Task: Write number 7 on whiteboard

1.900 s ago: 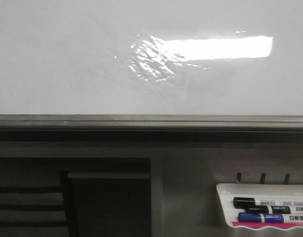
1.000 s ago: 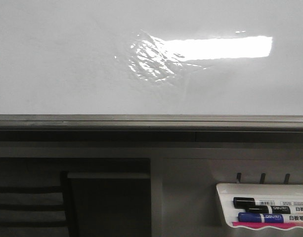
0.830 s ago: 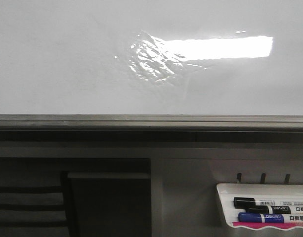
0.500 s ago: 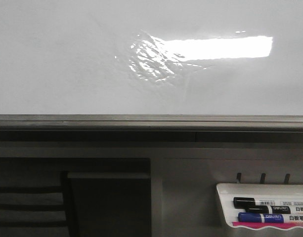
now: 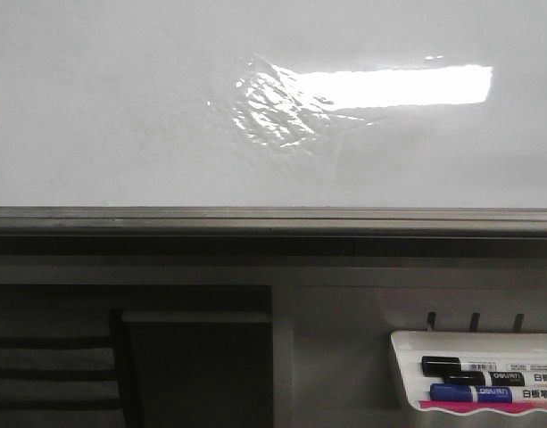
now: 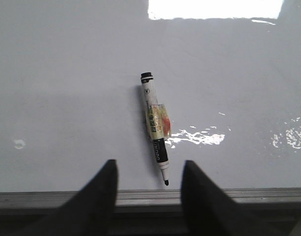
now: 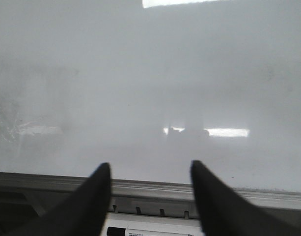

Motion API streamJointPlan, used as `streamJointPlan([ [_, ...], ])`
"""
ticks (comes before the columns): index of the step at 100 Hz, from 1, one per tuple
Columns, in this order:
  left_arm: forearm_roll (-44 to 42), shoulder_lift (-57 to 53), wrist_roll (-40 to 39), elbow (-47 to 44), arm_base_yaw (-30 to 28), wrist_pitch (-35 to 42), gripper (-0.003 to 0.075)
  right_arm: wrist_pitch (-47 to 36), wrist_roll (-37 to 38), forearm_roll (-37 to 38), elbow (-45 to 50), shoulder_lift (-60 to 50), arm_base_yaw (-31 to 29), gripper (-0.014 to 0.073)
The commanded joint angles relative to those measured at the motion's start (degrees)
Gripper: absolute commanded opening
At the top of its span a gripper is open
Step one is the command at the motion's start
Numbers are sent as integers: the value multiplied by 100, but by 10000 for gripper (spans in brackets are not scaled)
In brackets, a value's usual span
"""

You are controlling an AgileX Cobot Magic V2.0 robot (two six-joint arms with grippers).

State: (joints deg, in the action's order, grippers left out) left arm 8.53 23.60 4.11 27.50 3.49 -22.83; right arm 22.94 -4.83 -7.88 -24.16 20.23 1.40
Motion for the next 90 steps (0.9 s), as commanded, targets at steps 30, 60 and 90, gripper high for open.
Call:
streamJointPlan([
  [30,6,81,-44,204,-6,440,598,-432,-11,-4,-214,80,-32,666],
  [60,154,157,-44,204,-6,601,598,-458,-11,-18,-214,80,-32,666],
  [90,175,1376,15,300,-6,558,598,-519,-11,-18,-214,80,-32,666],
])
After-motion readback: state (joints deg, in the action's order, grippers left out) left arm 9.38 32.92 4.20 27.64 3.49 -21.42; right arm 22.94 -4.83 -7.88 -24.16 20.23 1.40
